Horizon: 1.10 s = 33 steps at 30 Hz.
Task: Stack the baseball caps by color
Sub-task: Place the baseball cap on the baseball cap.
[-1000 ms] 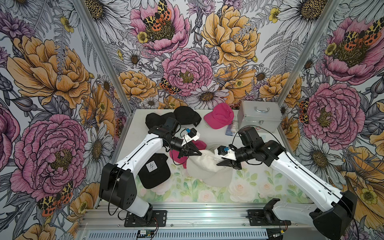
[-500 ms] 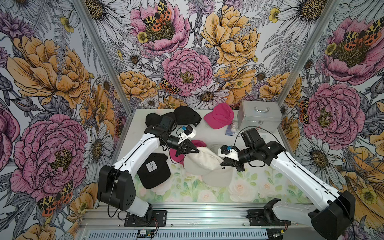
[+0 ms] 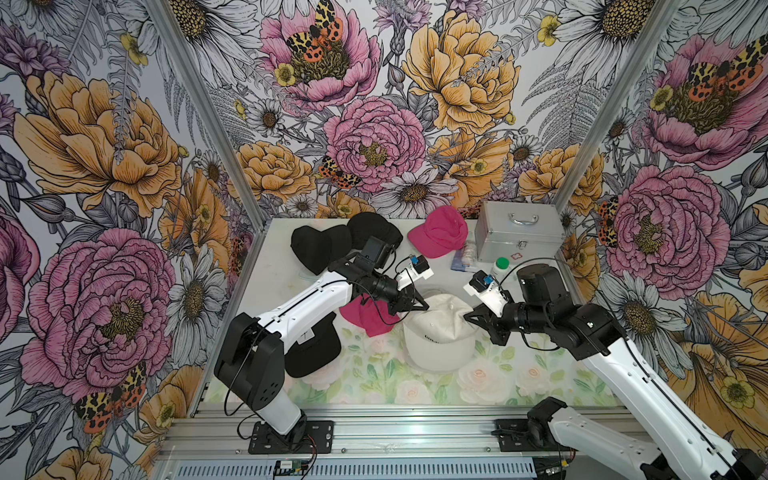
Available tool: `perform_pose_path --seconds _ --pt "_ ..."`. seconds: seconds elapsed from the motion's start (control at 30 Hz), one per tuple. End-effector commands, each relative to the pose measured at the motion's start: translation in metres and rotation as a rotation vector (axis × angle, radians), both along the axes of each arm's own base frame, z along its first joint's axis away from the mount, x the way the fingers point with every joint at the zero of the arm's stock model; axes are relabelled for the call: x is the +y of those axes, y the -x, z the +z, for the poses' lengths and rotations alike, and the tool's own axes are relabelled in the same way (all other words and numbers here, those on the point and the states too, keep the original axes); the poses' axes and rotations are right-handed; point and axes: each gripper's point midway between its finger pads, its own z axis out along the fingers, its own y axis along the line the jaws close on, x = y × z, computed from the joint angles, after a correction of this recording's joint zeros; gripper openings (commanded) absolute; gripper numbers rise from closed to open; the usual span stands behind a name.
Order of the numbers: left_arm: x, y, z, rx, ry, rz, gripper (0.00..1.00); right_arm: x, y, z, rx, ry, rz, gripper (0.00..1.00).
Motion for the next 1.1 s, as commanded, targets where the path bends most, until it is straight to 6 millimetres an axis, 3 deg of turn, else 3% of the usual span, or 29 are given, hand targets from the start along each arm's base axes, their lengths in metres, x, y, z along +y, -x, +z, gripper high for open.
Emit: perform_pose_path --seconds 0.0,0.1,0.3,0.5,0.67,0.77,0.83,0.87,0.9,0.93,0.97,1.07 --pt "-0.007 -0.016 0.000 -0.031 -0.040 0.182 0.02 -0.011 -0.013 -0.009 0.039 0.008 -0.151 0.00" --pt "-0.007 -0.011 -0.009 0.007 -0.082 0.246 0.03 -0.009 -0.008 -0.011 0.067 -0.012 -0.145 0.00" --pt "0.003 -0.036 -0.035 0.131 -0.163 0.499 0.01 -0.018 -0.018 -0.035 0.114 0.052 -0.226 0.00" --pt "-0.007 -0.036 -0.057 0.176 -0.202 0.484 0.12 -0.022 -0.024 -0.053 0.164 0.095 -0.279 0.00" --pt "-0.009 -0.039 -0.044 0.215 -0.144 0.440 0.15 -0.016 -0.019 -0.041 0.176 0.034 -0.273 0.00" --pt "-0.004 -0.036 -0.028 0.225 -0.098 0.421 0.27 -0.010 -0.010 -0.027 0.174 -0.032 -0.241 0.00" --pt "0.000 -0.038 -0.030 0.224 -0.103 0.435 0.29 -0.010 -0.009 -0.024 0.169 -0.049 -0.250 0.00" --pt "0.002 -0.041 -0.035 0.227 -0.117 0.449 0.28 -0.011 -0.011 -0.026 0.172 -0.043 -0.262 0.00" --pt "0.004 -0.045 -0.039 0.233 -0.127 0.465 0.20 -0.012 -0.013 -0.031 0.179 -0.032 -0.275 0.00" --pt "0.004 -0.049 -0.042 0.243 -0.132 0.476 0.05 -0.013 -0.016 -0.036 0.191 -0.018 -0.287 0.00" --pt "0.005 -0.052 -0.045 0.255 -0.135 0.484 0.00 -0.013 -0.020 -0.043 0.208 0.002 -0.303 0.00" --pt "0.004 -0.054 -0.046 0.258 -0.137 0.484 0.00 -0.014 -0.030 -0.067 0.274 0.066 -0.341 0.00"
